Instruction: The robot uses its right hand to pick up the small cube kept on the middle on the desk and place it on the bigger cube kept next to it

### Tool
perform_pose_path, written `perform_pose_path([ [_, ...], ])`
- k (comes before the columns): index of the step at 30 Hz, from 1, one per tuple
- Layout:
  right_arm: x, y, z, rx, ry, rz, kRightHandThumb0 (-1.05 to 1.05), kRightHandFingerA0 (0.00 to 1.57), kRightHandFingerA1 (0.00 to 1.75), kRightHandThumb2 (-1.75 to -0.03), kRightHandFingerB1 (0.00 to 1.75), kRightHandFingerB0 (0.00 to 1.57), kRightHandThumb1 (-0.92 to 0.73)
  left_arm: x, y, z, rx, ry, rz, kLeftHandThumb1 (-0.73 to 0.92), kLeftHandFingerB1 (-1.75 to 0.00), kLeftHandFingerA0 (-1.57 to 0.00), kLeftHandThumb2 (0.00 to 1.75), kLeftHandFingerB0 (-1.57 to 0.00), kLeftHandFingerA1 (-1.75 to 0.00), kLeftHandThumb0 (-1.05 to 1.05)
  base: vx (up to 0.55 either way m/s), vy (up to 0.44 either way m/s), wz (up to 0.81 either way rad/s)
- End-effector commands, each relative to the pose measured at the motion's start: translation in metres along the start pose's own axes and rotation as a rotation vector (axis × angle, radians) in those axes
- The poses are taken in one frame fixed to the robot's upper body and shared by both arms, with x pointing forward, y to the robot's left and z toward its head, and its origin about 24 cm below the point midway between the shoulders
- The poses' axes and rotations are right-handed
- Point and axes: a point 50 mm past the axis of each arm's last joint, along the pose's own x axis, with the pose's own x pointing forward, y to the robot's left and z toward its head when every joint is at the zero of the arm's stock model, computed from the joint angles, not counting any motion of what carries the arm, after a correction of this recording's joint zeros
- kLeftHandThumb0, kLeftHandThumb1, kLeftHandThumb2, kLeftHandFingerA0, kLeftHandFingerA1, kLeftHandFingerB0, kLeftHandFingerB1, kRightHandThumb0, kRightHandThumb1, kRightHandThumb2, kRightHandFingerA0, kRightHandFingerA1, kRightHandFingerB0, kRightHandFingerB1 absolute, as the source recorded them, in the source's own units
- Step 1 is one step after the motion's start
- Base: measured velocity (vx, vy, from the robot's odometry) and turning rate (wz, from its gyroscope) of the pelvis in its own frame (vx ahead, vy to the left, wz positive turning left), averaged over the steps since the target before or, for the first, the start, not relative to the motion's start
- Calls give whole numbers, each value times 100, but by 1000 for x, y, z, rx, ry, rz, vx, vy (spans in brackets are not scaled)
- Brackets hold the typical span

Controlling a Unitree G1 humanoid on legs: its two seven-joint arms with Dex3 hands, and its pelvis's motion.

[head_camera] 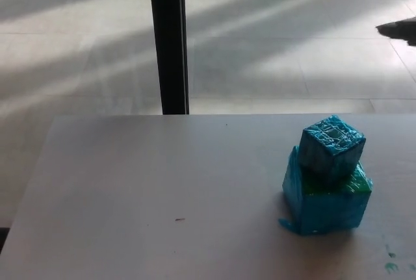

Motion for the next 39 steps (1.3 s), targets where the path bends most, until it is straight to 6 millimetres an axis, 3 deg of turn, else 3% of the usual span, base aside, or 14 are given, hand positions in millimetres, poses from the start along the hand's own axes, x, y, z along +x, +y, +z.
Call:
perform_pose_path([
  [1,-40,5,-37,67,107,-49,-77,0,0,-78,20,9,-46,-2,5,4,4,-11,5,79,-31,-35,65,-24,-37,-84,0,0,0],
  [9,-97,40,-100,233,326,-201,-56,0,14,-58,26,15,-59,-3,8,4,-1,-14,7,78,-31,-34,64,-24,-37,-84,0,0,0],
  [10,-110,54,-116,233,428,-214,-72,0,10,-79,33,12,-46,-4,9,2,-5,-10,6,78,-31,-33,64,-24,-37,-84,0,0,0],
  [18,-174,135,-157,561,740,-348,-72,0,23,-88,39,7,-51,-3,9,2,-13,-5,22,78,-31,-35,64,-26,-38,-83,0,0,0],
  [20,-187,154,-159,587,807,-369,-72,0,41,-61,37,13,-70,-3,8,2,-5,-2,18,78,-31,-35,64,-25,-37,-84,0,0,0],
  [22,-198,175,-158,639,863,-383,-72,3,66,-87,55,15,-51,-3,7,1,-2,-1,17,79,-29,-35,62,-24,-35,-85,0,0,0],
  [25,-215,222,-149,757,966,-403,-74,0,71,-61,50,20,-72,-3,8,-1,1,-3,14,78,-31,-37,65,-25,-38,-84,0,0,0],
  [26,-219,233,-145,791,989,-412,-75,4,62,-94,56,18,-58,-3,7,0,0,-4,14,78,-32,-38,65,-26,-38,-84,0,0,0],
  [29,-228,262,-136,861,1054,-450,-74,13,65,-92,55,21,-58,-3,7,0,-3,-4,13,78,-31,-36,65,-25,-38,-83,0,0,0],
  [30,-233,283,-128,903,1132,-520,-73,22,70,-62,50,31,-71,-3,7,0,9,-6,10,79,-32,-36,65,-25,-38,-85,0,0,0],
  [32,-236,302,-120,964,1211,-576,-76,31,69,-96,58,32,-56,-2,7,-1,-17,-2,21,77,-31,-35,65,-25,-36,-84,0,0,0],
  [33,-238,310,-113,999,1227,-605,-72,30,72,-62,52,37,-65,-2,7,0,-13,-3,19,78,-31,-36,65,-26,-37,-83,0,0,0],
  [37,-236,326,-102,1085,1262,-664,-63,34,74,-59,52,41,-63,-2,7,-1,-9,-6,25,78,-31,-38,63,-28,-36,-84,0,0,0],
  [39,-235,330,-99,1096,1262,-660,-62,36,75,-59,54,41,-63,-2,7,0,-8,-4,25,61,-45,-31,98,-22,-49,-84,0,0,0],
])
